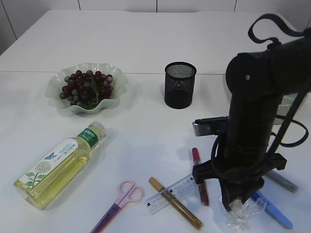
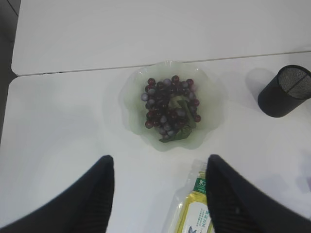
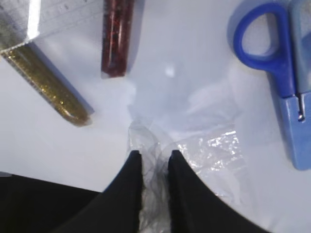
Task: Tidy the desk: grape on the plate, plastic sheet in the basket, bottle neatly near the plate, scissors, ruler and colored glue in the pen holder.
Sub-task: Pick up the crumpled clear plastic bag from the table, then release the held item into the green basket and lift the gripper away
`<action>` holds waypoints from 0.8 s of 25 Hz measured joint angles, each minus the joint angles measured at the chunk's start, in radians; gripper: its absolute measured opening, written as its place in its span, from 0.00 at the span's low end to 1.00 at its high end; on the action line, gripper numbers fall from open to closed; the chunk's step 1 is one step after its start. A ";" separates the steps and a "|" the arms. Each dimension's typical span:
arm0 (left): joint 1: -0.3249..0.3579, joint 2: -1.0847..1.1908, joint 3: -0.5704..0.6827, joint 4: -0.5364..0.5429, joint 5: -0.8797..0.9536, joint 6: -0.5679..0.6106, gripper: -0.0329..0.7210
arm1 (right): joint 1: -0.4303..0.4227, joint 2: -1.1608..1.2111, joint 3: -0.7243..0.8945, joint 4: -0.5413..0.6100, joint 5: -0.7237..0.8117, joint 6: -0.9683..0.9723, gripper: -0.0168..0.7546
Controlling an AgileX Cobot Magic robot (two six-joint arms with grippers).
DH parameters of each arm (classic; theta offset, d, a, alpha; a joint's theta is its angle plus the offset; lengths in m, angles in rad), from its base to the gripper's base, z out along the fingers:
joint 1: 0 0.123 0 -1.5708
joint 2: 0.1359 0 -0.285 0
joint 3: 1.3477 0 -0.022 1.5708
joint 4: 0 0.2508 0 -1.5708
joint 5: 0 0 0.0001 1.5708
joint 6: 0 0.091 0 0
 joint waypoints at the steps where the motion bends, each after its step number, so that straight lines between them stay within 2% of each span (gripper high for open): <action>1: 0.000 0.000 0.000 0.002 0.000 0.000 0.62 | 0.000 0.000 -0.018 0.000 0.028 0.000 0.19; 7: 0.000 0.000 0.000 0.004 0.000 0.000 0.62 | 0.000 0.000 -0.151 -0.030 0.094 0.000 0.18; 14: 0.000 0.000 0.000 0.004 0.000 0.000 0.62 | -0.013 0.000 -0.412 -0.121 0.111 0.006 0.18; 20: 0.000 0.000 0.000 0.004 0.000 0.000 0.62 | -0.117 0.000 -0.652 -0.151 0.122 0.011 0.18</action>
